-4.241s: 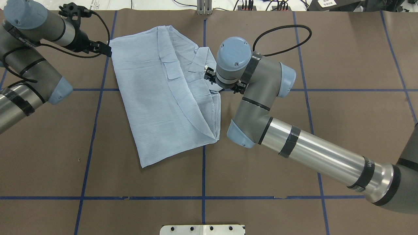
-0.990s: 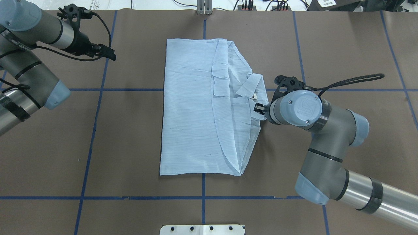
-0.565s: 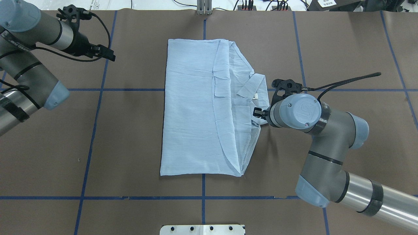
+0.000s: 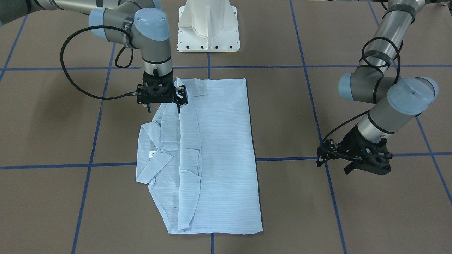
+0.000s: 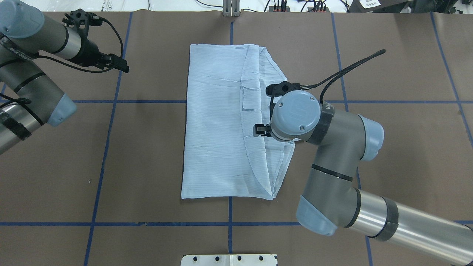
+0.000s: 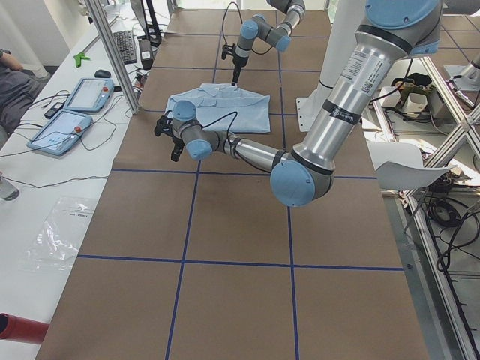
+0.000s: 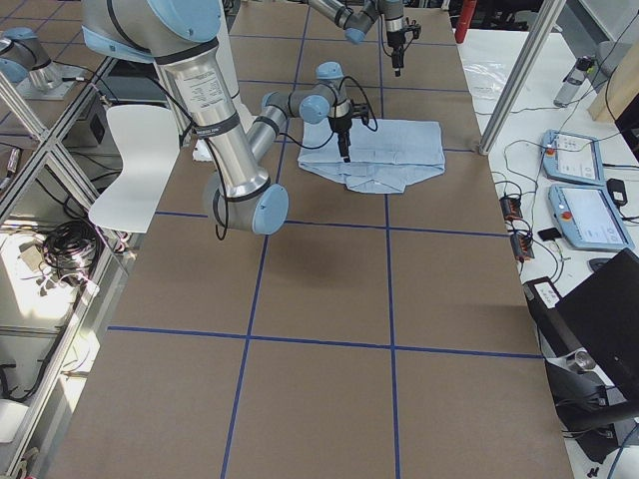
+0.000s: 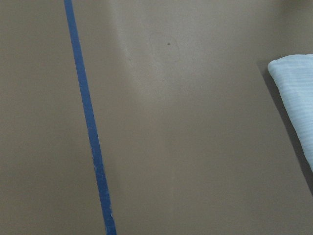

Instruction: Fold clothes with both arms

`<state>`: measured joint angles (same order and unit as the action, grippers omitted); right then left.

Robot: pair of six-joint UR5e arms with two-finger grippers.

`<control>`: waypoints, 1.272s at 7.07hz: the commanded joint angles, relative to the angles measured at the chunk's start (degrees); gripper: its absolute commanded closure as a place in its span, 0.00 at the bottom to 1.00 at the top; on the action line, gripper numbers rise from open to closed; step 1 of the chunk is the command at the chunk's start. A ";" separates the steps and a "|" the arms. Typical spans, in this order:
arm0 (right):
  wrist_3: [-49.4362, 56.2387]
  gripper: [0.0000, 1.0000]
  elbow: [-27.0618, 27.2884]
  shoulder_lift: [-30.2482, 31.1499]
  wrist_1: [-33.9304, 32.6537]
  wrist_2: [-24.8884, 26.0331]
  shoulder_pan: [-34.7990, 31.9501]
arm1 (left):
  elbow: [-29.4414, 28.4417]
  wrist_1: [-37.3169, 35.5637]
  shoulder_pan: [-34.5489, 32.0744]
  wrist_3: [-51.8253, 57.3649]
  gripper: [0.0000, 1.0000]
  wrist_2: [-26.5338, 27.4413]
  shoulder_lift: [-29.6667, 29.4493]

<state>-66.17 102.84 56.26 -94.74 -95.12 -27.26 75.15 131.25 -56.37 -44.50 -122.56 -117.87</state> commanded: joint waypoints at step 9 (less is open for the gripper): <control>35.58 0.31 -2.47 -1.77 -3.34 3.44 8.27 | -0.18 0.32 0.03 0.03 0.00 -0.22 0.62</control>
<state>-31.54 100.40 54.58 -97.67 -92.42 -19.42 75.05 131.57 -56.37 -44.47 -122.78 -117.25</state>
